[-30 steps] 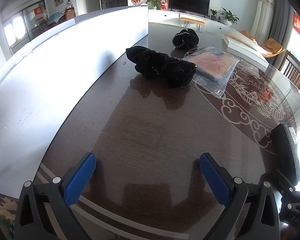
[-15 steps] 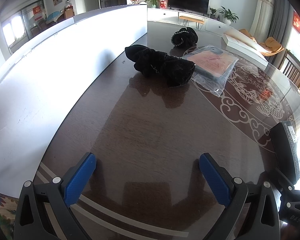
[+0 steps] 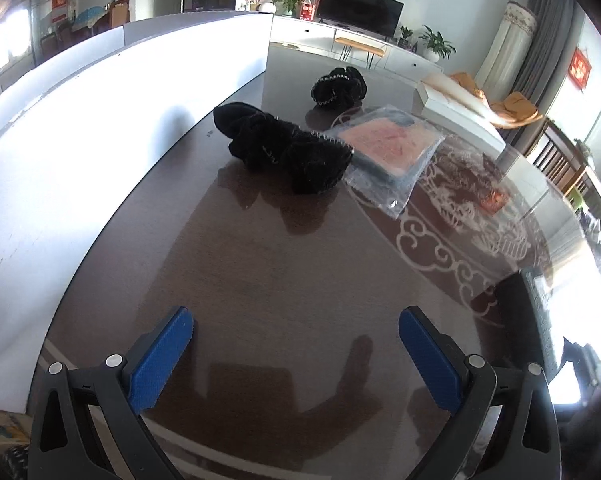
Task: Organize objects
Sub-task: 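Hold the soap box in the right gripper while the left reaches to the black fuzzy pouch, then grasp the black fuzzy pouch with the left gripper while the right holds the soap box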
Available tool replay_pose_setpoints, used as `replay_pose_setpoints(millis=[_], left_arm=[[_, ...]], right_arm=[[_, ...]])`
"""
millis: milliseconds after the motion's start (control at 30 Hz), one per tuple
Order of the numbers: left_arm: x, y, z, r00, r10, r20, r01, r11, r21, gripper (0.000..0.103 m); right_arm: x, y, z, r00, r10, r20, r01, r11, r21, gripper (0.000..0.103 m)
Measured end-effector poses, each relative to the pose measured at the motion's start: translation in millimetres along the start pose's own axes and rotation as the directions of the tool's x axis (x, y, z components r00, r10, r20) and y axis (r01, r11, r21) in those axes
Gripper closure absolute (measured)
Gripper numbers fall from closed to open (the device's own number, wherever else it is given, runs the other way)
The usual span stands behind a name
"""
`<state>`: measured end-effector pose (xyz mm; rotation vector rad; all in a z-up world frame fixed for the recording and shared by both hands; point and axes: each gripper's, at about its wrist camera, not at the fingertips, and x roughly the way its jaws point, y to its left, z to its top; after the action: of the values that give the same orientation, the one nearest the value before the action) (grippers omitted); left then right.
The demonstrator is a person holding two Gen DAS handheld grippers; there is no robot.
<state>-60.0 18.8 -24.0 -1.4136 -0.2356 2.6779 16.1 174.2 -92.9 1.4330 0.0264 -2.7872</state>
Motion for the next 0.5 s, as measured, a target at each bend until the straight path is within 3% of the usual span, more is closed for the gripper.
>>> replay_pose_setpoints(millis=[100, 200, 400, 433, 500], left_arm=[[9.1, -1.2, 32.6, 0.999, -0.01, 0.033, 0.012, 0.998, -0.054, 0.0], [25.5, -7.2, 68.9, 0.996, 0.048, 0.069, -0.043, 0.996, -0.075, 0.0], [74.0, -7.3, 113.1, 0.993, 0.118, 0.003, -0.118, 0.99, -0.077, 0.0], [76.1, -6.2, 113.6, 0.996, 0.093, 0.015, -0.092, 0.994, -0.061, 0.022], [78.2, -6.5, 109.3, 0.999, 0.049, 0.007, -0.049, 0.999, 0.014, 0.049]], right_arm=[[-0.1, -0.1, 0.0, 1.0, 0.0, 0.0, 0.0, 1.0, 0.0, 0.0], [0.0, -0.2, 0.1, 1.0, 0.0, 0.0, 0.0, 1.0, 0.0, 0.0], [0.0, -0.2, 0.1, 1.0, 0.0, 0.0, 0.0, 1.0, 0.0, 0.0], [-0.1, -0.2, 0.1, 1.0, 0.0, 0.0, 0.0, 1.0, 0.0, 0.0], [0.1, -0.2, 0.1, 1.0, 0.0, 0.0, 0.0, 1.0, 0.0, 0.0]])
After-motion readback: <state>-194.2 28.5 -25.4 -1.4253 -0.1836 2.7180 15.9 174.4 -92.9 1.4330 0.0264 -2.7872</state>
